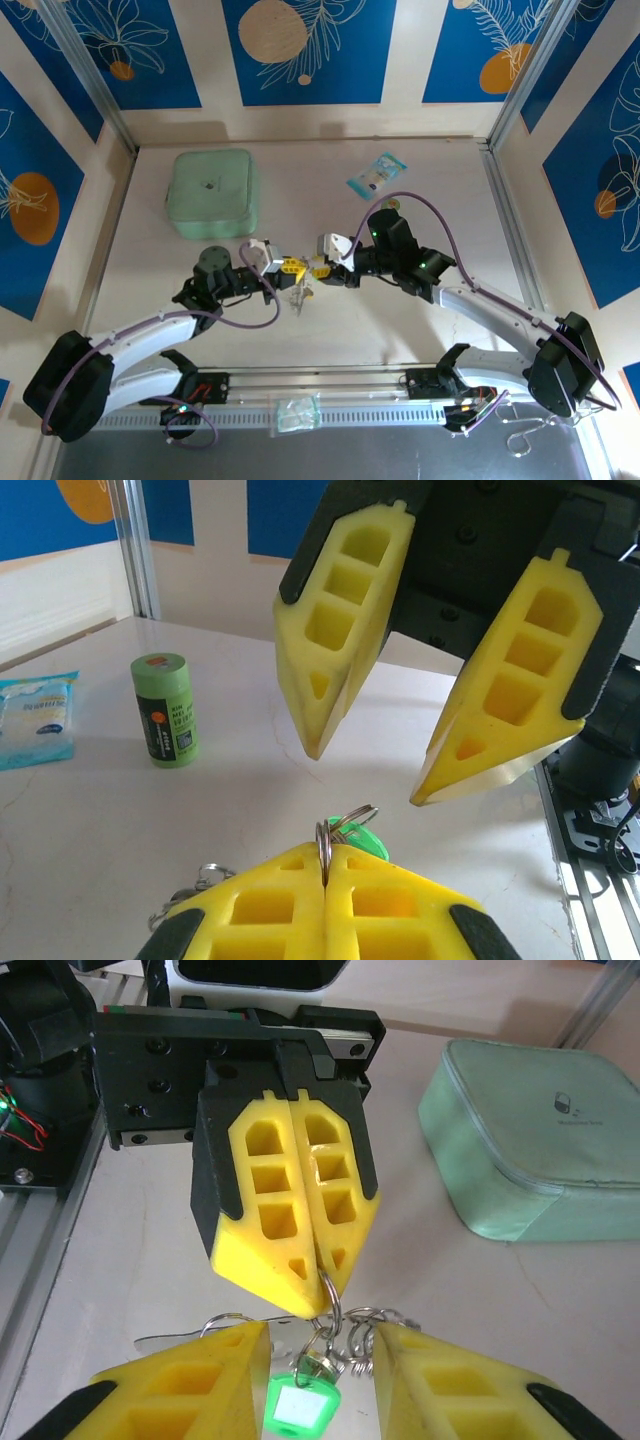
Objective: Put the keys on the keyring
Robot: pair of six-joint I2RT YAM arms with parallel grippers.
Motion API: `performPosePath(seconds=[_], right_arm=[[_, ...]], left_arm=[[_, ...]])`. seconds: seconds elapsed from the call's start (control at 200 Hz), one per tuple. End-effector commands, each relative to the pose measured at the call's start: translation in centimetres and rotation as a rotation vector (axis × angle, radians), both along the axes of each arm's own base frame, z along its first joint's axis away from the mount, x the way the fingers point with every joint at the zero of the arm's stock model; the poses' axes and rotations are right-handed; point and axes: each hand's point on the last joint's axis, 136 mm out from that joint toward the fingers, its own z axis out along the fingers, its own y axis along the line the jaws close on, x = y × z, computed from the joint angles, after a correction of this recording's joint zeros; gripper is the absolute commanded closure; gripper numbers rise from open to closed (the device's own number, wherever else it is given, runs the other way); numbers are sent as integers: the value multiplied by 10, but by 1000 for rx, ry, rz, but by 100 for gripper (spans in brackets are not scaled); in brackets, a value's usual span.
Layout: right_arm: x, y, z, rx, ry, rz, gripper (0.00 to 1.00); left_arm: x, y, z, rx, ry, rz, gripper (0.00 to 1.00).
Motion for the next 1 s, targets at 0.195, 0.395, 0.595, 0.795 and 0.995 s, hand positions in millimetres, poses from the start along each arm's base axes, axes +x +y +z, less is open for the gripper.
performPosePath(seconds=[0.195,0.395,0.595,0.795,0.995], right_arm=[[4,2,-8,-45,-74,-29,70],[9,1,-10,-69,-121,-54,84],[9,-3,-10,-72,-177,-73,86],[9,-5,-14,-88,-186,-82,76],[7,-2,-6,-57,-194,-76,78]], left_arm=[[5,-4,34,-95,-59,8,100],[5,-4,36,-99,-57,9,100],[5,-4,37,-105,-55,9,100],[4,-6,40,-113,-55,-1,100],[5,-6,39,-111,-52,-1,100]])
